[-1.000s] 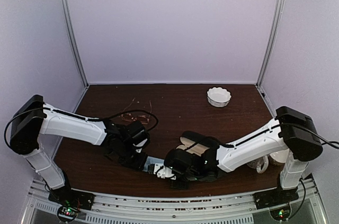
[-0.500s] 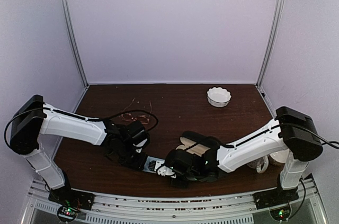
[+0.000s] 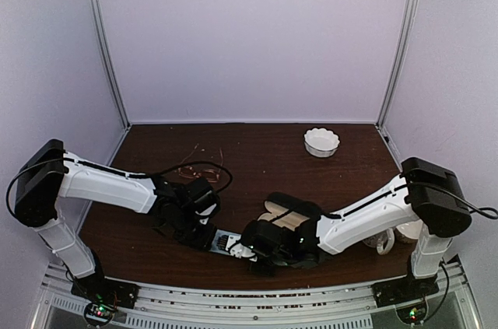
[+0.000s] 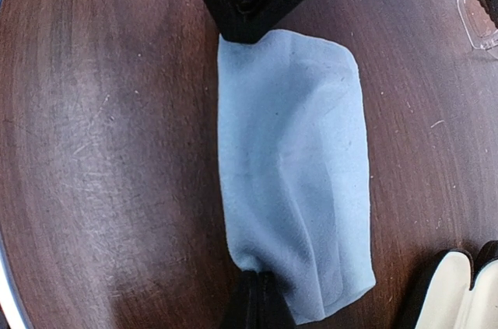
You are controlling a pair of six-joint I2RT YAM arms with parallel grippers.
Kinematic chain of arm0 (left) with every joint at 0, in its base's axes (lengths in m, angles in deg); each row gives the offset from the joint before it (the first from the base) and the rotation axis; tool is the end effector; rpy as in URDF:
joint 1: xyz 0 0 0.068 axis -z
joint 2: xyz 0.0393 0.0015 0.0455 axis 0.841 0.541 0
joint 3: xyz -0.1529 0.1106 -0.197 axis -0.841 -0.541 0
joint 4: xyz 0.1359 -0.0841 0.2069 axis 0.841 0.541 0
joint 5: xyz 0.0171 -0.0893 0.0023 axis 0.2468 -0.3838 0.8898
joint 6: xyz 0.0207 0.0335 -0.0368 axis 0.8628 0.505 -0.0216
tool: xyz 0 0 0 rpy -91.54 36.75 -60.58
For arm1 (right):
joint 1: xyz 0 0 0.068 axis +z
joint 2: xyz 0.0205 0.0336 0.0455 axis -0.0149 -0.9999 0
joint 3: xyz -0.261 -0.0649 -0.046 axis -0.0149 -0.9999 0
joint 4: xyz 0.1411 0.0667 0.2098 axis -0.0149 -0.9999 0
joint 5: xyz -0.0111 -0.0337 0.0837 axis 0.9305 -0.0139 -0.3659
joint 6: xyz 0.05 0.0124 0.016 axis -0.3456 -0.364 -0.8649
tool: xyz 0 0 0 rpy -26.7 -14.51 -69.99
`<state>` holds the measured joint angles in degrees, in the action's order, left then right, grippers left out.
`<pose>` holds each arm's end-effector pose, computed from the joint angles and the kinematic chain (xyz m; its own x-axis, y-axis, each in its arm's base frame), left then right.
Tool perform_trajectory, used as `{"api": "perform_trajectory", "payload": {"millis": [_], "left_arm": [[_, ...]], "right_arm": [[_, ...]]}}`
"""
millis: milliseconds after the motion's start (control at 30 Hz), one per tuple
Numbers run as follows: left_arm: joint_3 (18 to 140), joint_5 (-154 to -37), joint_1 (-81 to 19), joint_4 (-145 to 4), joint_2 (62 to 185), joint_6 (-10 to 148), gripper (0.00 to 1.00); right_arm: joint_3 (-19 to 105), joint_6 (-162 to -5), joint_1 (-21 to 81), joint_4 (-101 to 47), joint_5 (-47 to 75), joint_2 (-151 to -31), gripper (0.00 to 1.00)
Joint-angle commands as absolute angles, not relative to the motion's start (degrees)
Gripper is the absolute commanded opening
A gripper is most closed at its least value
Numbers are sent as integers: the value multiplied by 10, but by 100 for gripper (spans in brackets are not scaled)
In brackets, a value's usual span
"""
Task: Organize the sunglasses
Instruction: Pick up the folded cleaning cloth from the center of the board.
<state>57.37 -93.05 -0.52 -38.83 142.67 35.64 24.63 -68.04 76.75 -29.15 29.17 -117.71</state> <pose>0.1556 -0.2438 0.1450 -0.9703 0.2025 -0.1326 0.2318 0.9355 -0.2668 0.0939 0.3547 0.1258 -0.0513 -0.8205 -0.5693 -0.9616 0.1946 -0.1937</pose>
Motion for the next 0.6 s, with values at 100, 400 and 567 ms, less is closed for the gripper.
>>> {"api": "perform_trajectory", "payload": {"millis": [100,400,567], "left_arm": [[566,-935,2,-375,1419,345,2],[585,-939,7,-345,1396,329,0],[602,-937,8,-321,1380,322,0]], "right_arm": [[220,-700,764,-369,270,-1187,0],[213,-716,765,-383,251,-1130,0],[208,-722,765,-398,253,-1096,0]]}}
